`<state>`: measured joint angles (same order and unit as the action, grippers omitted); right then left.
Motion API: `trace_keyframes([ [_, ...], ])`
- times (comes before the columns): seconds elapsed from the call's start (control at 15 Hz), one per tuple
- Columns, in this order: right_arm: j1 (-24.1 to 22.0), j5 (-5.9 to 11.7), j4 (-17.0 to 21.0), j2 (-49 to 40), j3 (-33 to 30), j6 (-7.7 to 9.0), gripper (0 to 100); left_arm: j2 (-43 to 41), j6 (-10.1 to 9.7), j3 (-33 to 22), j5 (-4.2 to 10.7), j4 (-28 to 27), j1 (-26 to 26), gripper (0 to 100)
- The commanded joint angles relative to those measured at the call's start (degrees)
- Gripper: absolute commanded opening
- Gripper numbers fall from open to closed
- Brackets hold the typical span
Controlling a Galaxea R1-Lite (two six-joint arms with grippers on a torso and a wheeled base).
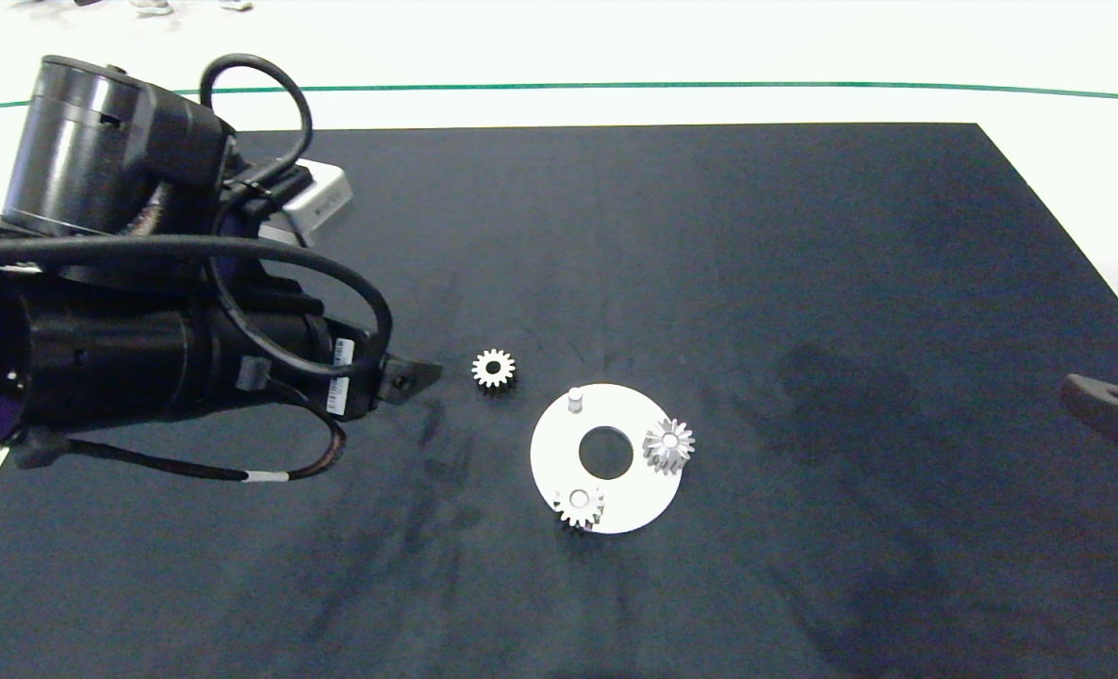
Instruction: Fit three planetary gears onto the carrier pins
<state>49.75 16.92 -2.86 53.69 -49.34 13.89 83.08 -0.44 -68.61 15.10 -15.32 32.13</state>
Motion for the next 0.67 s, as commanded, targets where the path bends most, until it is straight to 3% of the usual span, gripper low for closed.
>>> trace_keyframes([
  [0.07,-0.09,0.13,0.05,-0.60,-0.06,0.18,100,-2.31,-0.09,-1.09,0.10,0.03,-2.52,100],
  [0.33,-0.36,0.13,0.14,-1.22,-0.06,0.27,100,3.23,-0.09,-1.18,0.10,1.96,1.09,100],
  [0.67,-2.29,0.13,0.14,-0.87,0.03,0.62,100,12.19,3.60,-6.45,0.01,4.43,1.09,100],
])
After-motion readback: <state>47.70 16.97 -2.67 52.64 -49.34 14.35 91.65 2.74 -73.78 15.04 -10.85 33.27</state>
